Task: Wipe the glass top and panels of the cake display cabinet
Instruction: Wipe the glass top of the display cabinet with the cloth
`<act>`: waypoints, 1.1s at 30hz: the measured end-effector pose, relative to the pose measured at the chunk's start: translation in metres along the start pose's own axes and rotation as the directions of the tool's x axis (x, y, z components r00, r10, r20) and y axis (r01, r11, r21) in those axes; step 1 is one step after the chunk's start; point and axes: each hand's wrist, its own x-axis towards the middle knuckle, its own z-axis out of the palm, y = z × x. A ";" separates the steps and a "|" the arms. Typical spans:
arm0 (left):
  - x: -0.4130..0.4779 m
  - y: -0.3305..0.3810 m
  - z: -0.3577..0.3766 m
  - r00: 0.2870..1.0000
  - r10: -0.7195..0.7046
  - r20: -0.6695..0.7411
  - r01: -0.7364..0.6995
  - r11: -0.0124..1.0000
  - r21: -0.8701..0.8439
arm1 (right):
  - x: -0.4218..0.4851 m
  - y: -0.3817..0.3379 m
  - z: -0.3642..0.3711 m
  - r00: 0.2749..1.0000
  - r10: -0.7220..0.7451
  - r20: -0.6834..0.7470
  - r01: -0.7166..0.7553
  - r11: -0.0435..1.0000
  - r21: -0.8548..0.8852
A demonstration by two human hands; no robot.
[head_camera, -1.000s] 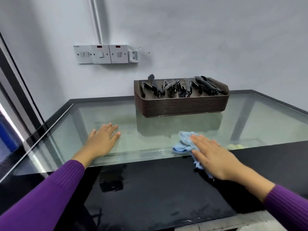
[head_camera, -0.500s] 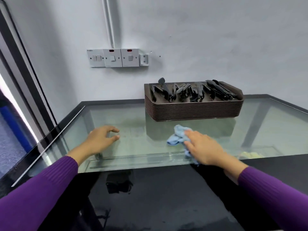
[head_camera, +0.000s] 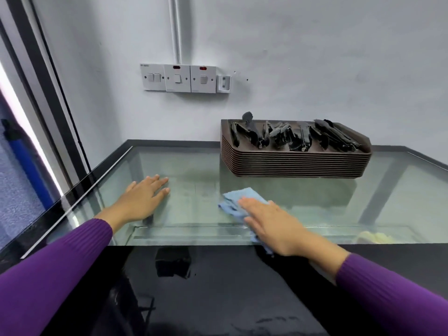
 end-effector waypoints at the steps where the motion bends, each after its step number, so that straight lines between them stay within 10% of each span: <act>1: 0.000 0.000 0.001 1.000 0.005 0.003 -0.005 1.000 0.006 | -0.003 0.019 -0.006 0.999 0.051 -0.005 -0.051 0.999 0.018; 6: 0.000 0.001 0.001 1.000 -0.004 -0.010 0.004 1.000 0.025 | 0.034 0.039 -0.011 0.956 0.289 -0.055 -0.291 0.956 -0.040; 16: -0.024 0.009 -0.012 0.990 0.086 0.113 -0.089 0.996 0.017 | -0.069 -0.059 0.005 0.989 -0.145 0.038 0.145 0.989 -0.014; 25: -0.143 -0.022 -0.044 0.942 0.227 0.247 -0.192 0.968 -0.160 | -0.035 -0.034 0.001 0.946 0.321 -0.053 -0.323 0.946 -0.036; 33: -0.191 -0.038 -0.036 0.956 0.262 0.129 -0.250 0.963 -0.101 | -0.118 -0.112 0.014 0.999 -0.028 0.036 0.029 0.999 -0.014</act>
